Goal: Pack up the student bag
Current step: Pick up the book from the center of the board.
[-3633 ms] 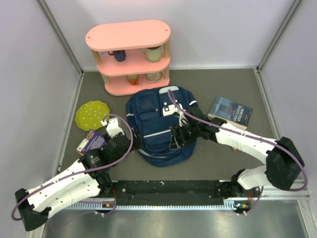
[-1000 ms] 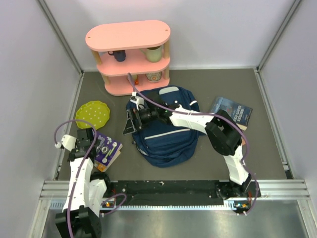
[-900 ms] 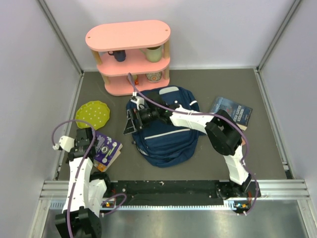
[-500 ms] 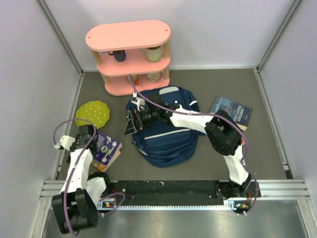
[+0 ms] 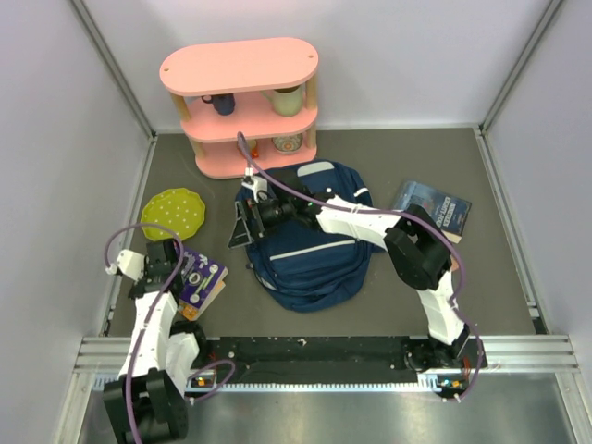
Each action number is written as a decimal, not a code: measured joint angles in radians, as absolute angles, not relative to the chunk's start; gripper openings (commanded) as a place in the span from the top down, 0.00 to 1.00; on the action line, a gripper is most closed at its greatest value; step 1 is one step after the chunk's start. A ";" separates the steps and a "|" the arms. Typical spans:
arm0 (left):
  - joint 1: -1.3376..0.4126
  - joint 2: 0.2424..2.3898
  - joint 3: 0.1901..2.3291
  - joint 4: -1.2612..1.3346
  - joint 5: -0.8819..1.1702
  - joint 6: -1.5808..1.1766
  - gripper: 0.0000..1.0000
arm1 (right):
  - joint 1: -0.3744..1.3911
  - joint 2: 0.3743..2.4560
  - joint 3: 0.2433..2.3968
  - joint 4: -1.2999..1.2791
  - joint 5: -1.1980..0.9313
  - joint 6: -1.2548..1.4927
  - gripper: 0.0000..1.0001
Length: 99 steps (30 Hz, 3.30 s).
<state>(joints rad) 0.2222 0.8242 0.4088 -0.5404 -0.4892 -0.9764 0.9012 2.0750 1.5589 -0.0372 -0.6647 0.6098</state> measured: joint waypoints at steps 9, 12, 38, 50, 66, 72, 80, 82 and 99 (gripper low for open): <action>0.224 0.712 0.349 -0.483 -0.402 -0.884 0.02 | 0.910 2.144 1.753 -0.060 -0.679 0.609 0.05; 0.224 0.709 0.340 -0.453 -0.369 -0.857 0.03 | 0.924 2.193 1.786 -0.079 -0.678 0.604 0.06; 0.225 0.657 0.300 -0.364 -0.231 -0.789 0.05 | 0.987 2.421 1.869 -0.133 -0.633 0.659 0.07; 0.226 0.650 0.295 -0.359 -0.221 -0.789 0.05 | 0.988 2.437 1.826 -0.013 -0.689 0.760 0.63; 0.225 0.358 0.405 -0.569 -0.107 -0.776 0.02 | 0.971 2.138 1.452 0.129 -0.630 0.806 1.00; 0.225 0.356 0.556 -0.524 0.089 -0.698 0.02 | 0.876 1.801 1.171 0.207 -0.581 0.817 1.00; 0.221 0.425 0.336 -0.176 0.524 -0.783 0.02 | 0.723 1.441 0.813 0.368 -0.530 0.859 1.00; 0.214 0.443 0.285 -0.077 0.593 -0.839 0.02 | 0.722 1.384 0.747 0.365 -0.519 0.861 1.00; -0.196 0.667 0.233 0.439 0.606 -0.922 0.01 | 0.723 1.211 0.567 0.480 -0.567 0.974 1.00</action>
<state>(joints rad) -0.1955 0.6674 0.2333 0.4385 0.6064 -0.9218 0.7235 1.2114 0.5671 0.4797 -0.5674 0.9737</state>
